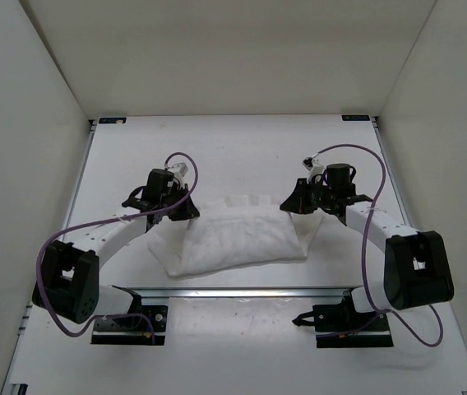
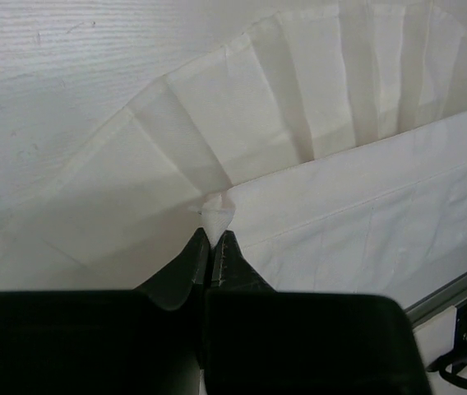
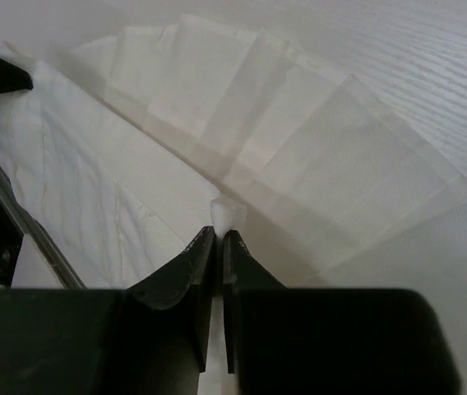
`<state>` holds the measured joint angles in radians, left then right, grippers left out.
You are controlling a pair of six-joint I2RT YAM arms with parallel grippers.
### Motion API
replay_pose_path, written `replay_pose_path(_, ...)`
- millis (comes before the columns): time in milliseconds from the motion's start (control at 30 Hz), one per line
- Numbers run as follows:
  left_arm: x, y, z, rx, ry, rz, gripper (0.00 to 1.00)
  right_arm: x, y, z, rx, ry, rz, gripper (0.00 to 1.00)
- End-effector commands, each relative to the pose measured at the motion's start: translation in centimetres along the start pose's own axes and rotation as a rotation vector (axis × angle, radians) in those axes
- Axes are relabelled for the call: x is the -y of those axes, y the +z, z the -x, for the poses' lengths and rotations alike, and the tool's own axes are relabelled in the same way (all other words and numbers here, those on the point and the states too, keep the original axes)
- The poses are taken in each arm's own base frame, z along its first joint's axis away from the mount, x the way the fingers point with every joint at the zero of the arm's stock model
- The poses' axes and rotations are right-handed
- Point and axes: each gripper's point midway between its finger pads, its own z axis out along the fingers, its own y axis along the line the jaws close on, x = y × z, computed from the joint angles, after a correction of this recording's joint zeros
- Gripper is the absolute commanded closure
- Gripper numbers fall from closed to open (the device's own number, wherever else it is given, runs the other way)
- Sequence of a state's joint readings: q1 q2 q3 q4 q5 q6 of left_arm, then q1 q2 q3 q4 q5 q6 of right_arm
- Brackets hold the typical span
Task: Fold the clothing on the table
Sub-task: Fold the skirt
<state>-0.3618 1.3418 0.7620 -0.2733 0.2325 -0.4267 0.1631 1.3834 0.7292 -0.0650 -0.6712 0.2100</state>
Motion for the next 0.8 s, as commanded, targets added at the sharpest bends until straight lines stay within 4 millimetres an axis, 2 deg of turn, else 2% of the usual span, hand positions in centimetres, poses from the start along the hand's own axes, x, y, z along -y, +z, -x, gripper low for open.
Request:
replay_pose_path(0,-5.2,0.2,0.2,0.047,-0.003,0.22,1.0,3.3,0.0,2.9,0.08,-0.058,-0.108,0.95)
replay_pose_path(33,-5.7,0.4,-0.5,0.028,-0.012,0.228,0.96,3.7,0.3,2.8,0.068,-0.06,-0.112,0.9)
replay_pose_path(100,-5.5,0.4,0.3,0.048,-0.015,0.213,0.85,3.8,0.6,2.9,0.053,-0.058,-0.114,0.73)
replay_pose_path(133,-5.8,0.4,0.5,0.053,-0.023,0.214,0.84,3.8,0.6,3.5,0.062,-0.067,-0.117,0.71)
replay_pose_path(167,-5.7,0.4,0.9,0.066,-0.02,0.209,0.76,3.7,0.6,3.6,0.055,-0.062,-0.112,0.64)
replay_pose_path(233,-5.5,0.2,1.7,0.081,0.001,0.212,0.54,3.6,0.3,4.0,0.062,-0.06,-0.109,0.43)
replay_pose_path(267,-5.8,0.2,1.7,0.076,0.004,0.226,0.48,3.5,0.1,4.7,0.077,-0.079,-0.111,0.4)
replay_pose_path(333,-5.4,-0.1,2.8,0.086,0.021,0.228,0.18,3.3,-0.4,4.6,0.073,-0.086,-0.133,0.33)
replay_pose_path(400,-5.3,-0.5,3.7,0.107,0.031,0.239,0.01,2.5,-1.2,5.2,0.083,-0.108,-0.131,0.27)
replay_pose_path(433,-5.2,-0.7,4.2,0.117,0.036,0.24,0.02,2.1,-1.7,5.2,0.082,-0.114,-0.14,0.25)
replay_pose_path(500,-4.9,-1.7,4.8,0.139,0.026,0.237,0.01,2.4,-2.0,3.9,0.057,-0.12,-0.176,0.21)
replay_pose_path(533,-4.6,-2.1,5.0,0.141,0.038,0.237,0.01,2.0,-2.5,3.7,0.06,-0.129,-0.192,0.16)
replay_pose_path(567,-3.9,-2.9,5.5,0.156,0.029,0.226,0.03,2.7,-2.6,2.0,0.022,-0.115,-0.226,0.1)
replay_pose_path(600,-3.2,-3.6,5.7,0.175,0.037,0.215,0.04,2.8,-2.8,1.4,0.02,-0.115,-0.246,0.08)
replay_pose_path(700,-1.5,-4.7,4.1,0.168,0.033,0.177,0.17,3.5,-3.6,-0.9,-0.011,-0.047,-0.267,0.01)
replay_pose_path(733,-0.6,-5.0,3.6,0.174,0.04,0.154,0.26,3.6,-3.7,-1.6,-0.028,-0.034,-0.271,0.01)
replay_pose_path(767,-1.5,-4.6,2.2,0.157,0.018,0.18,0.33,3.6,-3.8,-2.0,-0.032,-0.03,-0.277,0.01)
